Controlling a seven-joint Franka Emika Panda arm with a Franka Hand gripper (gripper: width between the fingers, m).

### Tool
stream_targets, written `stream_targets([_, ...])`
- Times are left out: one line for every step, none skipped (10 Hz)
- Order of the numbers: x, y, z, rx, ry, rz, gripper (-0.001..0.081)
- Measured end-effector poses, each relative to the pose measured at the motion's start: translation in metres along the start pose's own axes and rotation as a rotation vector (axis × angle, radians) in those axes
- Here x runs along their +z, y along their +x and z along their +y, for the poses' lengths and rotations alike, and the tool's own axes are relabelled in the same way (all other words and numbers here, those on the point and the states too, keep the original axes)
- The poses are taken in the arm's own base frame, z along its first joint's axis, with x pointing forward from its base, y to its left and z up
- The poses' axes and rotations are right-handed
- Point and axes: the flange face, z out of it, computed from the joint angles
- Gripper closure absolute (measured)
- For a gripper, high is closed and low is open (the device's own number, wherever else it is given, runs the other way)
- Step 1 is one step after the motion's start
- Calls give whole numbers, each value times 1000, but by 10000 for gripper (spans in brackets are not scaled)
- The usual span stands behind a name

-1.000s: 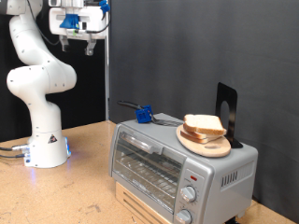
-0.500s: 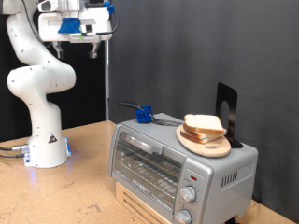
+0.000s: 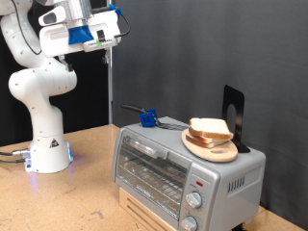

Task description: Make a piece of toast with the oven

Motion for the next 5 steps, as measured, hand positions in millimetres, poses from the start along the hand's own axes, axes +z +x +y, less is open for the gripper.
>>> stream_targets([-2, 0, 0, -71, 26, -55, 6])
stream_targets([-3, 1, -2, -150, 62, -99, 6])
stream_targets([-4, 4, -7, -217, 114, -113, 6])
stream_targets([-2, 7, -14, -273, 168, -105, 6])
stream_targets([5, 12, -22, -298, 208, -84, 6])
